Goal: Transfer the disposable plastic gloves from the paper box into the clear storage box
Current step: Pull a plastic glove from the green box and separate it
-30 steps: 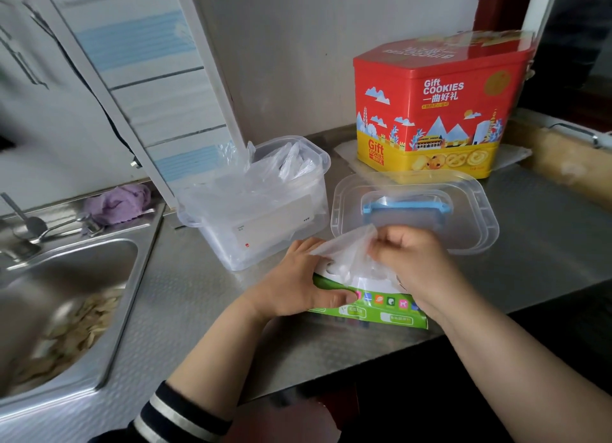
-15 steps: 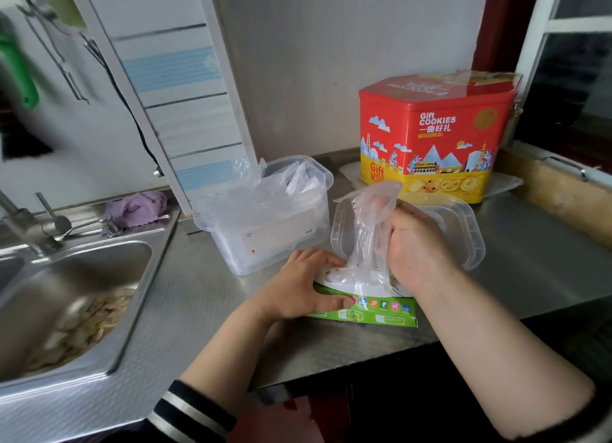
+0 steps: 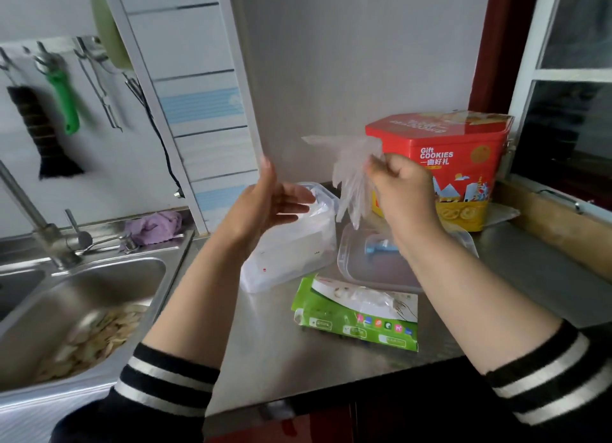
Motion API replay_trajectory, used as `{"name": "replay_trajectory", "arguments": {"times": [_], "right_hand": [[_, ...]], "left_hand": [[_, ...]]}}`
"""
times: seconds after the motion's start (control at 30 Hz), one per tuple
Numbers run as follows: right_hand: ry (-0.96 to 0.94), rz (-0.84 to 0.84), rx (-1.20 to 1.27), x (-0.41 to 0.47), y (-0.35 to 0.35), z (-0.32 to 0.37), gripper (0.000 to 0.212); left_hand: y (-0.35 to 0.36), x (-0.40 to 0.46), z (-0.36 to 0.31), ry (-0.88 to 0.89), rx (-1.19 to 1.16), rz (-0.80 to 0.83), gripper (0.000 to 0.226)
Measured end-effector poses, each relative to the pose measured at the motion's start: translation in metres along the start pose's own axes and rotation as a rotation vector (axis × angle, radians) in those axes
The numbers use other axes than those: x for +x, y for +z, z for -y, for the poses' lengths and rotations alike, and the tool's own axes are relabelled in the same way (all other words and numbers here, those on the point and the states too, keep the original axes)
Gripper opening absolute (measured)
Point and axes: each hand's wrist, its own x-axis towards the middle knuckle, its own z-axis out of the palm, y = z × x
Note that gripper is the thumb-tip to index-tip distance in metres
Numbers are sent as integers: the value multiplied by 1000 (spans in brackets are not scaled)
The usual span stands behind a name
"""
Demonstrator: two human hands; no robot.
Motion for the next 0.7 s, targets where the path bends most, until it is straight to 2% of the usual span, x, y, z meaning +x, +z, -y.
{"name": "replay_trajectory", "arguments": {"times": [0.07,0.13,0.17,0.27,0.3,0.33,0.43,0.5,0.6,0.7], "right_hand": [[-131,43,-138,0,3,1,29],[-256,74,-281,0,7,0,22],[-331,85,-371,1,9,-2,20],[-558,112,-589,7,14,-5,22],[-607,129,-636,11,14,-6,26],[-632,155,-681,15,16,-7,31],[-602,344,-888,21,16,-10,67],[-552,507,-1043,24,19,-13,84],[-435,712,-1182,26,25,-24,86],[-389,827,-1258,27,35,-38,82]], "left_hand": [[-3,13,-17,-48,-69,84,98],[-1,25,-30,-71,-100,107,96],[0,30,-33,-58,-101,89,83],[-1,45,-34,-7,-109,-16,19],[-1,51,-33,11,-99,-58,10],[-4,58,-30,36,-69,-104,13],[-12,72,-21,98,51,-221,19],[-24,83,-14,100,229,-285,16],[-46,100,3,117,628,-361,14],[-65,111,29,22,951,-393,16]]}}
